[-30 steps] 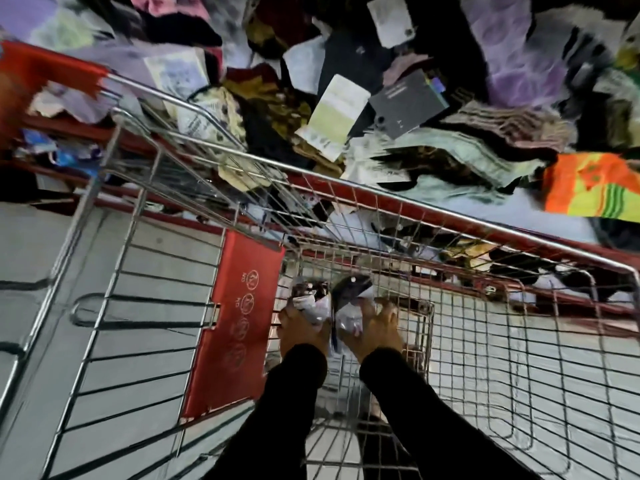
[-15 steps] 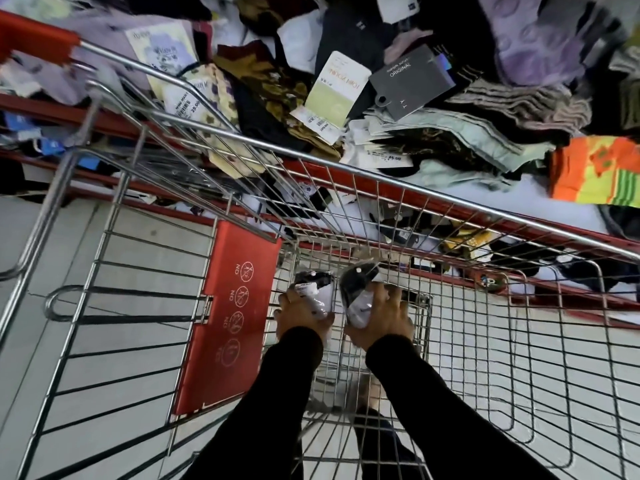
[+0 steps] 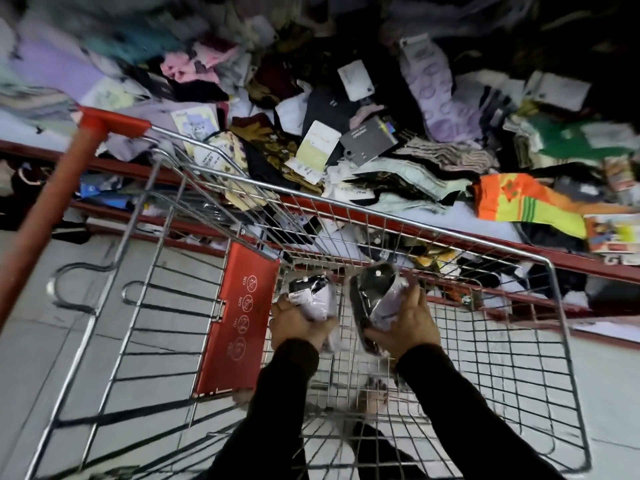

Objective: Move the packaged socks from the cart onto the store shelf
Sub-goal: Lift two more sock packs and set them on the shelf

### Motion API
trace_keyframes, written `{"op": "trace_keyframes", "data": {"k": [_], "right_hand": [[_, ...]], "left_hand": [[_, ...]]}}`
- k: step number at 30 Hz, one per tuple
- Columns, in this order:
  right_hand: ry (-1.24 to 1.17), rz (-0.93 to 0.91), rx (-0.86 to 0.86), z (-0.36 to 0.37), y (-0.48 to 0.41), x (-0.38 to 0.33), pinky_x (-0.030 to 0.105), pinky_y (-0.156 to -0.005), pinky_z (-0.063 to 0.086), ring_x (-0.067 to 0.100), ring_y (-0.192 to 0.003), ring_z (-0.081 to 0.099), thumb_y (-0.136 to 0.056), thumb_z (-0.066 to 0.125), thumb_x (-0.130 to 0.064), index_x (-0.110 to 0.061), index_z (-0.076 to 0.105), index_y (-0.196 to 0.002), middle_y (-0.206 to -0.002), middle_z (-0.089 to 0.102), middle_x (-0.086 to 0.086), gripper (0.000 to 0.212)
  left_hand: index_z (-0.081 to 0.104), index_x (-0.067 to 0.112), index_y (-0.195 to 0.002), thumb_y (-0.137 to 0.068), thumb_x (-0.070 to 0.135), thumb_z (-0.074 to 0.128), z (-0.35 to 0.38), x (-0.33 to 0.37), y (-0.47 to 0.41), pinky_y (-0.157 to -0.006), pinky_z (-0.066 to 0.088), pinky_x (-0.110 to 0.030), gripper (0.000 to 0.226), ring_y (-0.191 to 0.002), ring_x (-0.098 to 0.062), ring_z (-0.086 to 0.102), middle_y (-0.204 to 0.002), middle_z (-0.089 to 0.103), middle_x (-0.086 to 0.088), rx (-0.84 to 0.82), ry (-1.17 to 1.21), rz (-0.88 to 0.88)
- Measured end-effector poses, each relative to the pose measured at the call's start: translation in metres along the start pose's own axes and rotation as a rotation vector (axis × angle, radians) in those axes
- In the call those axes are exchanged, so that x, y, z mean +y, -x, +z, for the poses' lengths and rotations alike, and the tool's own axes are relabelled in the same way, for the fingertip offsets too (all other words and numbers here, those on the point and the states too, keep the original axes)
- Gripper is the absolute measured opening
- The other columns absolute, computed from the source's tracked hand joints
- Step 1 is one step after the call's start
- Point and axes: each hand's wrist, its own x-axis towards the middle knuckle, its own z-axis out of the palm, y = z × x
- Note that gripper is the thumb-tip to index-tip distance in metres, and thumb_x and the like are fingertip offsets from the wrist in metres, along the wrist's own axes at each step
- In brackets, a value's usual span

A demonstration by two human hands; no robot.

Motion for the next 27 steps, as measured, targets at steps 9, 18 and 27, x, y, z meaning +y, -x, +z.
{"op": "trace_keyframes", "data": {"k": [9,18,27], "right_hand": [[-0.259,-0.234,0.318,-0.147,0.077,-0.038,0.042,-0.110,0.047,0.026,-0.126,0.048,-0.053,0.094,-0.039,-0.006,0.034,-0.142,-0.139,0.042,0.014,0.113],[-0.597,-0.489,0.753,-0.269,0.099,-0.075,0.043,-0.104,0.049,0.021,-0.121,0.050,-0.056,0.084,-0.044,-0.022,0.036,-0.139,-0.132,0.042,-0.005,0.098],[-0.740,-0.660,1.077,-0.349,0.079,-0.133,0.047,-0.102,0.048,0.026,-0.116,0.052,-0.056,0.094,-0.025,-0.015,0.034,-0.129,-0.126,0.044,0.009,0.095]], "left_hand": [[0.036,0.011,-0.145,-0.064,0.039,0.090,-0.076,0.058,0.099,-0.105,0.045,-0.033,0.102,-0.129,-0.029,0.050,-0.142,0.046,-0.012,0.314,0.359,0.315],[0.028,0.021,-0.147,-0.066,0.039,0.087,-0.167,0.155,0.167,-0.108,0.047,-0.039,0.102,-0.134,-0.025,0.046,-0.149,0.038,-0.006,0.630,0.575,0.777],[0.026,0.035,-0.140,-0.069,0.031,0.089,-0.232,0.246,0.179,-0.112,0.044,-0.044,0.095,-0.131,-0.022,0.046,-0.137,0.037,0.007,0.711,0.801,1.024]]}}
